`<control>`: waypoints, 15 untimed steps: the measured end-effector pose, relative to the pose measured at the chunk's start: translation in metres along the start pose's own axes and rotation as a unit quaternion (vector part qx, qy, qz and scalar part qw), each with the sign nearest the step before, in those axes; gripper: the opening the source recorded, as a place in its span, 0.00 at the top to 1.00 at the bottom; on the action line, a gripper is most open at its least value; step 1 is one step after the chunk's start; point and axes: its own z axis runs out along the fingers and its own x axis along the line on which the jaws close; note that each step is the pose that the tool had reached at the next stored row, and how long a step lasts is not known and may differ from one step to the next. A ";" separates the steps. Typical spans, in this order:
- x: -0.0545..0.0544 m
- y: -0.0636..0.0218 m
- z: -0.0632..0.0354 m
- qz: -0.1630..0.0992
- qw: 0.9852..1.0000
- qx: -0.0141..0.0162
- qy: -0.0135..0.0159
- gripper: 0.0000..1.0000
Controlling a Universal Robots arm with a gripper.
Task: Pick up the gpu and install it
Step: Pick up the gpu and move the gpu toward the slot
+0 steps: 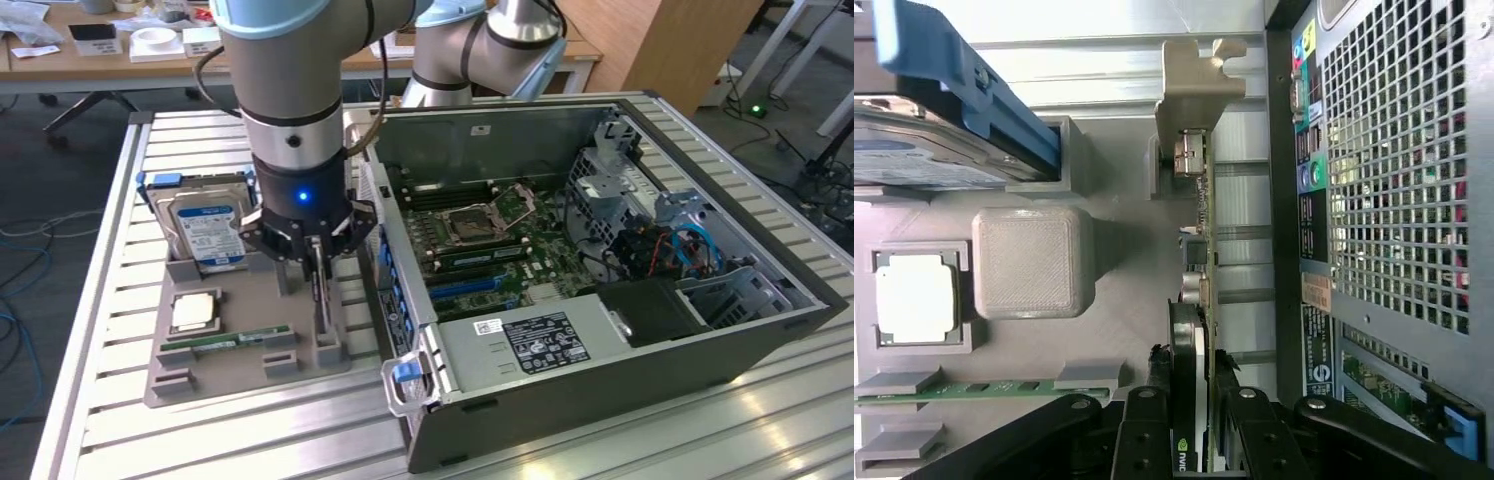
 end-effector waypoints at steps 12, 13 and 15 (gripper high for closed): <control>-0.001 0.0018 -0.0402 0.000 1.000 0.000 0.000 0.73; -0.001 0.0019 -0.0440 0.000 1.000 0.000 0.000 0.73; -0.001 0.0023 -0.0519 0.000 1.000 0.000 0.000 0.73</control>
